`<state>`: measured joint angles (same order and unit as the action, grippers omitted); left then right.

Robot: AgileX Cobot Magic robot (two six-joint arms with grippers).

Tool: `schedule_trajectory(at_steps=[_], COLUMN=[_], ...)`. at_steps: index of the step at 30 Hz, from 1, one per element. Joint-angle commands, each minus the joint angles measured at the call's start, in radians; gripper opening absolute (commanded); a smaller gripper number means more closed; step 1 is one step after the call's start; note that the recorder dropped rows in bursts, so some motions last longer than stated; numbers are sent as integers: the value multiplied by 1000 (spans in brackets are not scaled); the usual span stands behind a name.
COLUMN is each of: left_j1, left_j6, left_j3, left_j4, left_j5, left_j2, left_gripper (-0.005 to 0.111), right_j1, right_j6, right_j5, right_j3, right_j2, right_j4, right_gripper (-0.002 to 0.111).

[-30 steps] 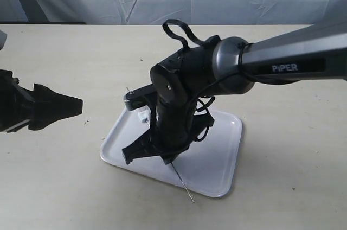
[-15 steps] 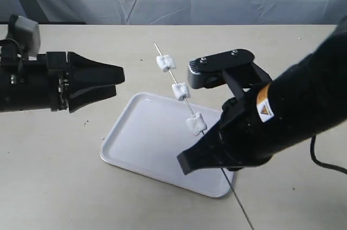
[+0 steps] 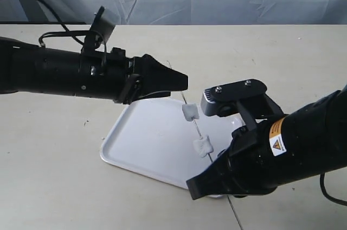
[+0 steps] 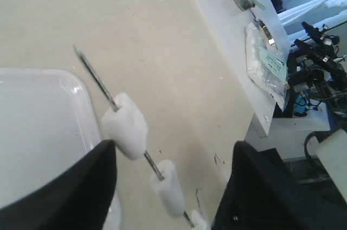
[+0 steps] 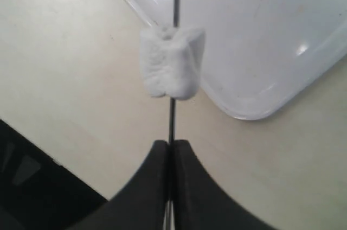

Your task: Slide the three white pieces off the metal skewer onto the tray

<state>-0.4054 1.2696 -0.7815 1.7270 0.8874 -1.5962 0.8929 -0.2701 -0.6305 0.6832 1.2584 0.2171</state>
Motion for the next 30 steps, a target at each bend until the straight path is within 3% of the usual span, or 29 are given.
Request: schedule_trajectory(at_steps=[1, 21, 30], left_j1=[-15, -15, -15], left_j6=[-21, -40, -40], left_j3=[-34, -47, -47], left_j4=[17, 17, 17], left_j5=[-52, -13, 13], left_j2=[-4, -56, -56], left_gripper=[59, 58, 29], right_j1=[5, 5, 5], right_j6=[7, 7, 7], right_j5=[9, 17, 17], right_j3=[-5, -5, -5], right_j2=[-6, -8, -8], right_j4=[1, 27, 27], right_gripper=[-1, -1, -1])
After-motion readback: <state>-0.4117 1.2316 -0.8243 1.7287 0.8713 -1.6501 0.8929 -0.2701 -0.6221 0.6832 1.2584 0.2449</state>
